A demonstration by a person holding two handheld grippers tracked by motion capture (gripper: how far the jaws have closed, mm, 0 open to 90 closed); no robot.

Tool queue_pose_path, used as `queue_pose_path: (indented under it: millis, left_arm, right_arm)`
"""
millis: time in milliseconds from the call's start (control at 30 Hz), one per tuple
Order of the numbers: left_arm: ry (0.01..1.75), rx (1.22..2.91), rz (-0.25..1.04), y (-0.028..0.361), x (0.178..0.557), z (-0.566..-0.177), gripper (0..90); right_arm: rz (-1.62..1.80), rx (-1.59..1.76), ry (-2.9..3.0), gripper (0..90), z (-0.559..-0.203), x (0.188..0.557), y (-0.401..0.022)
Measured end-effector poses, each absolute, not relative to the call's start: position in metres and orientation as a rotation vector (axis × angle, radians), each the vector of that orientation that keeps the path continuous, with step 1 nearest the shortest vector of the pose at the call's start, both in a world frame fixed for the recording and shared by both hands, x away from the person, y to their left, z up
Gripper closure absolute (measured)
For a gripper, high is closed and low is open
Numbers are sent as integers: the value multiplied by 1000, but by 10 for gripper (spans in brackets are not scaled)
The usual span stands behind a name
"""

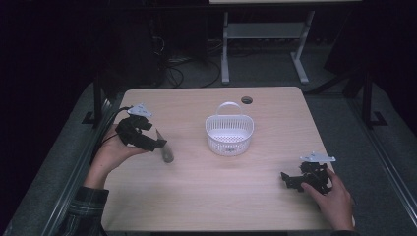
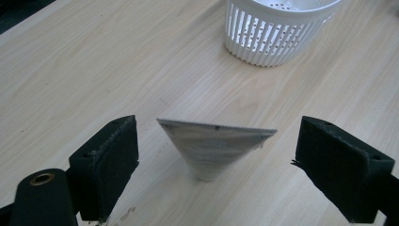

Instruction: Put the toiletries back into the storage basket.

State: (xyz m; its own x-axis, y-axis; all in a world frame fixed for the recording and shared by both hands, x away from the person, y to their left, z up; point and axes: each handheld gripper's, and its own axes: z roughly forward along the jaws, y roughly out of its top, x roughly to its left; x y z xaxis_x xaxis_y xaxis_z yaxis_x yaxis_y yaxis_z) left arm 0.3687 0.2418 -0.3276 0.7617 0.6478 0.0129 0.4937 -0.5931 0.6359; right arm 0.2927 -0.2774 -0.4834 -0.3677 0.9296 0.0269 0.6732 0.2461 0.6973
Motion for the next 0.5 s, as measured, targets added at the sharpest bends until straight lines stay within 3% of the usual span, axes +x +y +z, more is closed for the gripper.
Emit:
queue_pose_path:
  millis: [500]
  left_arm:
    - [829,2390,301,221,381,-338,129]
  right_arm:
    - [889,1467,2132,0,-483,293,-277]
